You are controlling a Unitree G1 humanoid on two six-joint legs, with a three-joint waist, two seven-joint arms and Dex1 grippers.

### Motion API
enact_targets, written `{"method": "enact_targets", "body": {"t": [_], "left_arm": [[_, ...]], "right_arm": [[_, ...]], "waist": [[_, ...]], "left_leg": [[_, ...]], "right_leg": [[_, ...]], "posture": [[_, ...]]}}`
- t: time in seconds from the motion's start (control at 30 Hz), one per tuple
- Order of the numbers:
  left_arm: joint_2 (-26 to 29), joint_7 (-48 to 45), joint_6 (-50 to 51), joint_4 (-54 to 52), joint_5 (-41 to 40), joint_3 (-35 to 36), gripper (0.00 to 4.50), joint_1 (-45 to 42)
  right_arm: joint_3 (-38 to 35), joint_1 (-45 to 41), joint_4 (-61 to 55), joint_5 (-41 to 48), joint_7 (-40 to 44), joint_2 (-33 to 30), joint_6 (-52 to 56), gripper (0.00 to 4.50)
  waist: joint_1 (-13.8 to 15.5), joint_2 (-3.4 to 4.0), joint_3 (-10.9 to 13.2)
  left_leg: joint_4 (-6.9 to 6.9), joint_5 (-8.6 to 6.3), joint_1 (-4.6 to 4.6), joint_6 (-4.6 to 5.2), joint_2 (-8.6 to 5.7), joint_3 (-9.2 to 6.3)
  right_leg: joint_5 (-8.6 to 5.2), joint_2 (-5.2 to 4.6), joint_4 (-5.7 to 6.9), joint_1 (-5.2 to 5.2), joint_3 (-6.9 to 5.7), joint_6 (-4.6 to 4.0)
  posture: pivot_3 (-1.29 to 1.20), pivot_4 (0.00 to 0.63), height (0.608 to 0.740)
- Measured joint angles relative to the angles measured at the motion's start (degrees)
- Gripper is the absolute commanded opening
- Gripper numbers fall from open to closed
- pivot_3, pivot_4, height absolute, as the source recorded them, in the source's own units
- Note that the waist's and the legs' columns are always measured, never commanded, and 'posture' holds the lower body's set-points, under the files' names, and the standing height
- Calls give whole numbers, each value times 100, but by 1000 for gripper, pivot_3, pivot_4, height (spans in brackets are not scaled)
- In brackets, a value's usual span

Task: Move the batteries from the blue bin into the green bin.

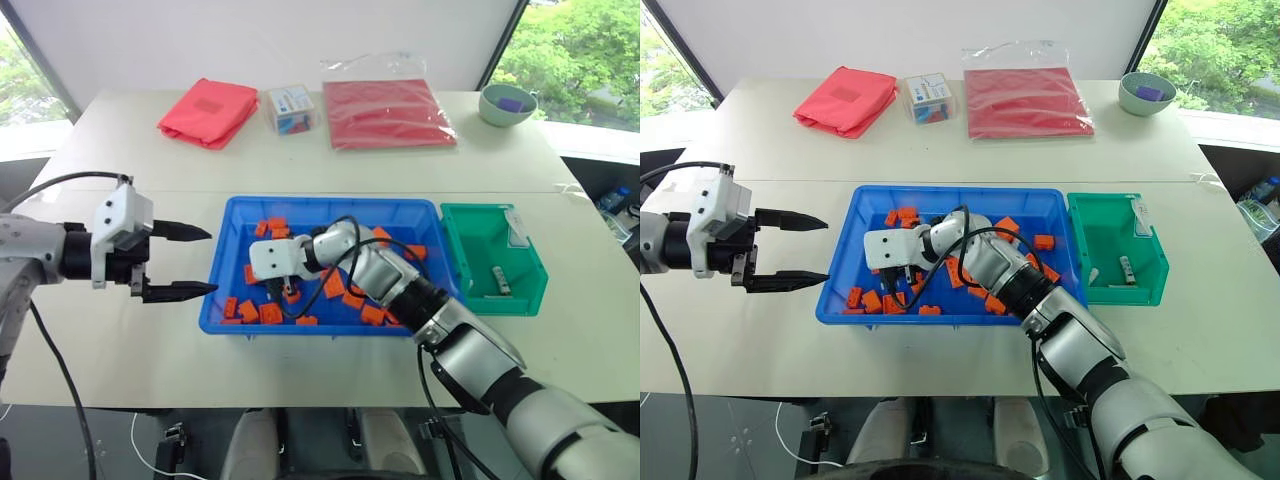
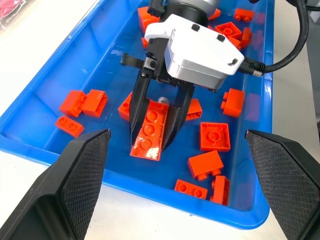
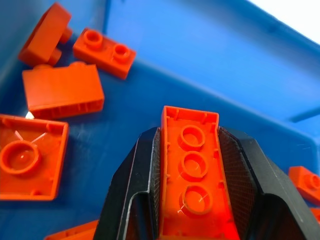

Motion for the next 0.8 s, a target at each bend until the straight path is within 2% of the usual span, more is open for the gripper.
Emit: {"method": "enact_targets", "body": {"t": [0.17, 0.3, 0.37, 0.5, 0.7, 0.73, 0.8], "left_arm": [[-16, 29, -69, 18, 0, -3, 4500, -14], [-29, 31, -115, 100, 7, -53, 4500, -142], [-37, 34, -167, 127, 29, -104, 4500, -180], [-59, 58, -212, 190, 103, -134, 4500, -228], [-108, 26, -239, 304, 144, -167, 4500, -389], [-125, 21, -240, 314, 162, -186, 4500, -438], [-159, 10, -243, 337, 180, -296, 4500, -550]], "right_arm": [[-290, -18, -150, 215, 132, 161, 396, 1170], [-787, -606, 214, 381, -49, 253, 558, 1170], [-996, -872, 451, 387, -133, 128, 468, 1170], [-1156, -859, 867, 390, -8, -343, 425, 1170], [-1457, -832, 955, 561, 115, -443, 712, 4065], [-1456, -828, 942, 574, 116, -412, 737, 4430], [-1456, -821, 888, 607, 110, -381, 792, 4430]], "waist": [[0, 0, 0], [-1, 0, 0], [16, 0, 0], [29, -6, -2], [-100, -6, 0], [-125, -6, 0], [-142, -6, 0]], "left_leg": [[0, 0, 0, 0, 0, -1], [0, 3, 0, -5, 0, -1], [-1, 3, 0, -5, -1, -3], [-2, 3, -1, -5, -5, -1], [-7, 3, 0, -4, 2, -10], [-8, 3, 0, -4, 2, -11], [-8, 3, 0, -4, 2, -10]], "right_leg": [[1, 0, 1, 0, -1, 2], [2, 0, 3, -1, -1, 3], [0, -3, 2, 1, -3, 0], [0, -8, -4, 5, -3, -1], [8, 7, 3, -1, -7, 12], [8, 7, 4, -1, -7, 12], [8, 7, 5, -2, -6, 13]], "posture": [[0, 150, 736], [0, 150, 736], [0, 150, 736], [0, 150, 736], [0, 150, 736], [0, 150, 736], [0, 150, 736]]}}
